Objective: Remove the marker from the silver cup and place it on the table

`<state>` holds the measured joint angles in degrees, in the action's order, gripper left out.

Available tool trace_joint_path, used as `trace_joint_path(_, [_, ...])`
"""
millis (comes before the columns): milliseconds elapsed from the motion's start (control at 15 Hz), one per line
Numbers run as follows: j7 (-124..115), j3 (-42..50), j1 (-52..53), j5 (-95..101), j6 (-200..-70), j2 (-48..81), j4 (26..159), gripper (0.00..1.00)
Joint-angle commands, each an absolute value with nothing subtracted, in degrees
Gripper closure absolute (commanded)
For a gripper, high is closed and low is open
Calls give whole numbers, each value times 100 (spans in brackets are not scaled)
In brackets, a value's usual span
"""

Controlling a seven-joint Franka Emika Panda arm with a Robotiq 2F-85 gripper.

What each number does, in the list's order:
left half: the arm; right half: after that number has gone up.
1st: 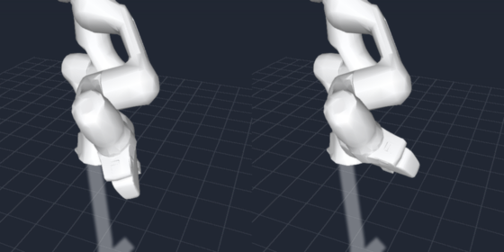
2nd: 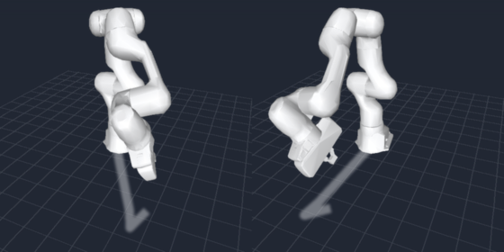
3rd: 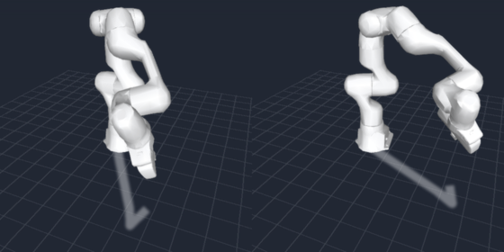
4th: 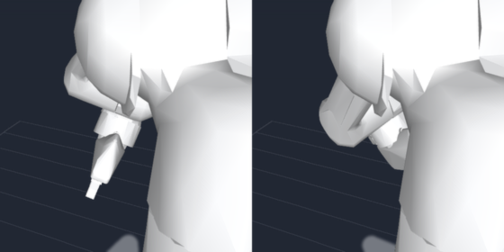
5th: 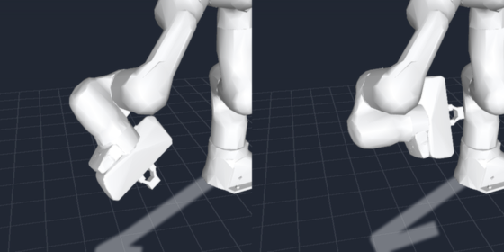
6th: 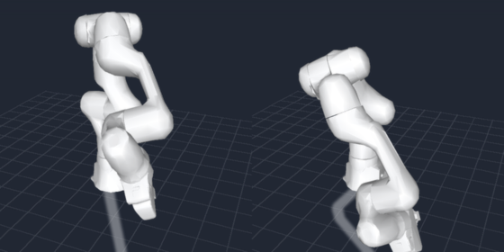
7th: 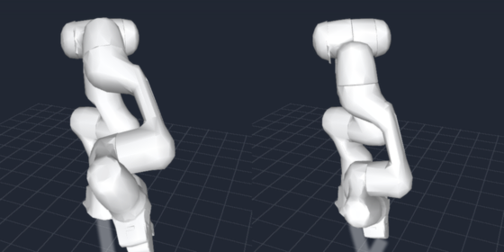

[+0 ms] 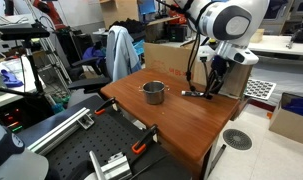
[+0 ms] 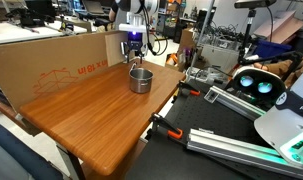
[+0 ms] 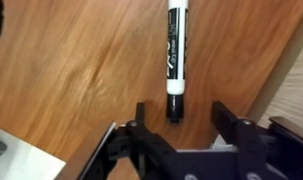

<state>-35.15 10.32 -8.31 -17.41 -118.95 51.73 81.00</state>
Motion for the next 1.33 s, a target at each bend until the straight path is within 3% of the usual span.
trace_joint_path(0, [-3519,1090,-764,-1629,-11963,5209,8030,0])
trace_joint_path(533, [-2546,885,-820,-1725,-12322,4368,8893,0])
trace_joint_path(1267, [-799,633,-857,-2058,-13264,1260,11905,0])
